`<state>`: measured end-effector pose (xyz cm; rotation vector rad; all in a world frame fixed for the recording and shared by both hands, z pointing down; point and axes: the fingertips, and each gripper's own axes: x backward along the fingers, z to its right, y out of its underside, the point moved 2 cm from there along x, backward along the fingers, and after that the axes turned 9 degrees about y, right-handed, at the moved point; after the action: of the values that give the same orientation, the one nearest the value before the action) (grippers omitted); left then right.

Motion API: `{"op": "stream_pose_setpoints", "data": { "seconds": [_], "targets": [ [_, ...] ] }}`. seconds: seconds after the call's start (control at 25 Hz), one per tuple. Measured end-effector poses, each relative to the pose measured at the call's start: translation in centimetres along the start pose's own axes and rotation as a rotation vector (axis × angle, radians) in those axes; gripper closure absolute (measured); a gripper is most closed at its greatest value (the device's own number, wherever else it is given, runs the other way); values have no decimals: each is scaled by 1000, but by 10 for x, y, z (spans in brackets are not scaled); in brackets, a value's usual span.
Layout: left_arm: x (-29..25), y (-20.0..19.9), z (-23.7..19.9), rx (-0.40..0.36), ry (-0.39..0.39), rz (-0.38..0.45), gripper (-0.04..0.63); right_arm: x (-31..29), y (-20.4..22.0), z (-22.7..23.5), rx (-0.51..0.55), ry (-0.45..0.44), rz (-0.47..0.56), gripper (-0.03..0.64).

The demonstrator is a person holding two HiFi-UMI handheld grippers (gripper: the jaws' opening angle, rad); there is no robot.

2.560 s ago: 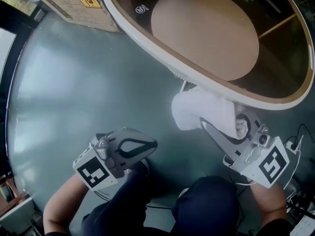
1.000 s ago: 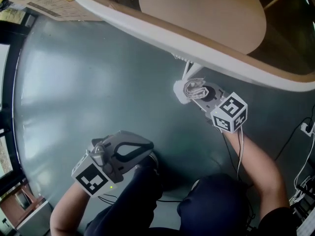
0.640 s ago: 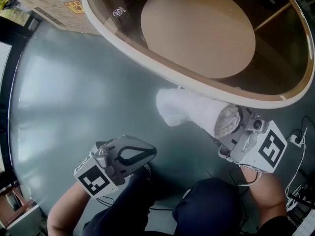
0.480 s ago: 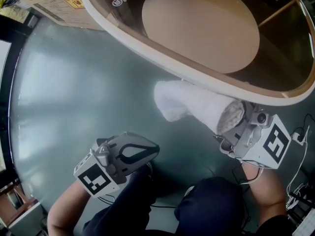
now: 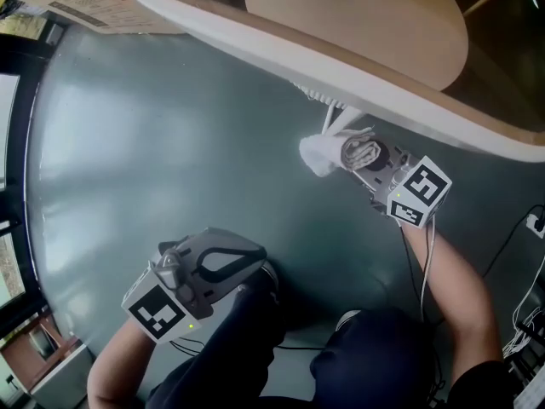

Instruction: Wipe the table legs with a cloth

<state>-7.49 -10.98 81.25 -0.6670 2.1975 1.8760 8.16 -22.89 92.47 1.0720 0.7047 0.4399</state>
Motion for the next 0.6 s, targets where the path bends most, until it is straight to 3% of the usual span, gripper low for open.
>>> {"op": "stream_pose_setpoints", "data": {
  "seconds": [0.24,0.36,0.44,0.6],
  "targets": [
    [-5,6,4,1,5,-11,588,-21,73,26,-37,72,-184,545],
    [-13,1,4,-17,10,1,588,-20,75,28,-36,77,-236,545],
    [-17,-6,7,-26,14,9,588,-1,48,16,-4,58,-190,546],
    [-16,-29,9,-48,21,36,588,68,-67,-9,153,73,91,546]
  ]
}}
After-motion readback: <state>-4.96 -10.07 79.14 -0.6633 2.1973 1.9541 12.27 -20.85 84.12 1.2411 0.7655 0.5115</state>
